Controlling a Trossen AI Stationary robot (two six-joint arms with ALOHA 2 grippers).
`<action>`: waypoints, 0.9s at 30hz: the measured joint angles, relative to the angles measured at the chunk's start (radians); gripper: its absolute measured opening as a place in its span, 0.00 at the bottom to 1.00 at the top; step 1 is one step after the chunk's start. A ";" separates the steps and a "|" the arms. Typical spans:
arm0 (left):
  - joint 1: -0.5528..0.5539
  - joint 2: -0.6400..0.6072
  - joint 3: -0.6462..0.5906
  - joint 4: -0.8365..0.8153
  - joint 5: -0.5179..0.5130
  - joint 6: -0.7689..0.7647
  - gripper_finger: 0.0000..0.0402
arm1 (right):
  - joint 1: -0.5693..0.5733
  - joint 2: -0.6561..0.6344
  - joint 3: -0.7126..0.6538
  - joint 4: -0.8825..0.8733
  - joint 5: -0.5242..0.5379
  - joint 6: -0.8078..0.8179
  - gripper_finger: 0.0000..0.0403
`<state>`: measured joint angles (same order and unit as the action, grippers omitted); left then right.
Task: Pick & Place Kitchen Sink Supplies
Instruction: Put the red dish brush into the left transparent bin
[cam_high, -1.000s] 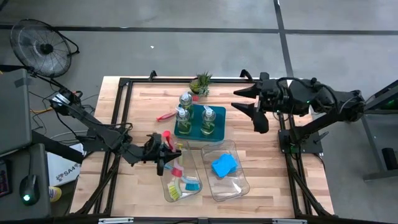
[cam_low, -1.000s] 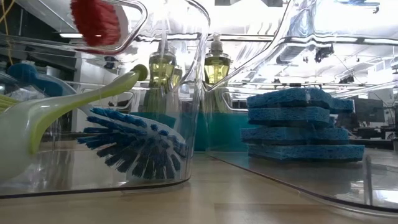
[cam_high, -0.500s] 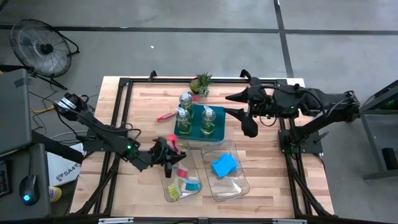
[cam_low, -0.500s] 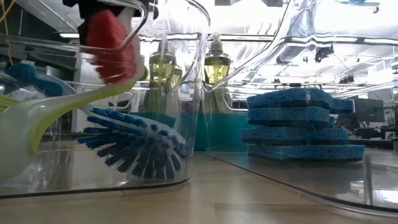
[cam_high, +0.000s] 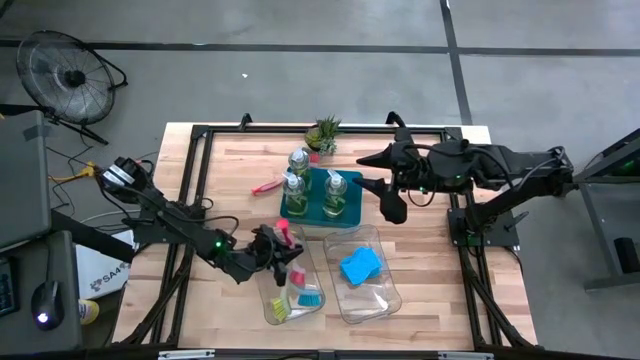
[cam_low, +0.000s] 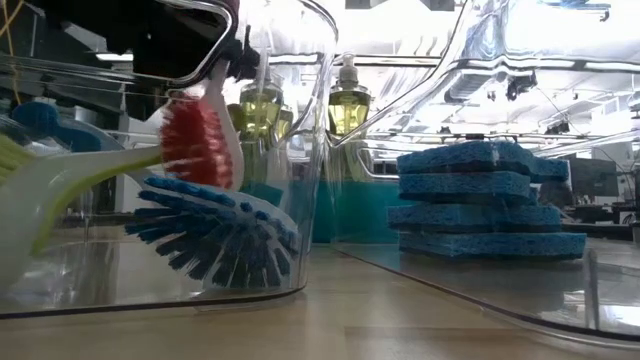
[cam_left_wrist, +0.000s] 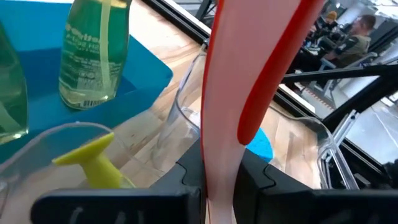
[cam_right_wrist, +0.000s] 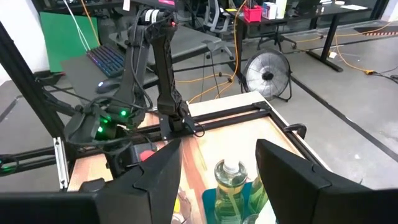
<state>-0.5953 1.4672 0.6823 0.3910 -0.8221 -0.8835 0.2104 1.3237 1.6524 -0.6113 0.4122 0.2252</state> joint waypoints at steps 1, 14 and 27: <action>0.000 0.010 0.000 0.010 -0.004 -0.006 0.10 | 0.000 0.001 0.000 0.000 0.000 0.001 0.50; 0.000 0.100 0.000 0.140 0.024 -0.096 0.14 | 0.000 0.001 0.000 -0.074 -0.001 0.052 0.50; -0.076 0.100 0.001 0.088 0.107 -0.076 0.15 | 0.000 0.001 0.000 -0.159 -0.003 0.084 0.50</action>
<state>-0.6718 1.5673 0.6828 0.4790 -0.7151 -0.9590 0.2104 1.3251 1.6524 -0.7707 0.4095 0.3089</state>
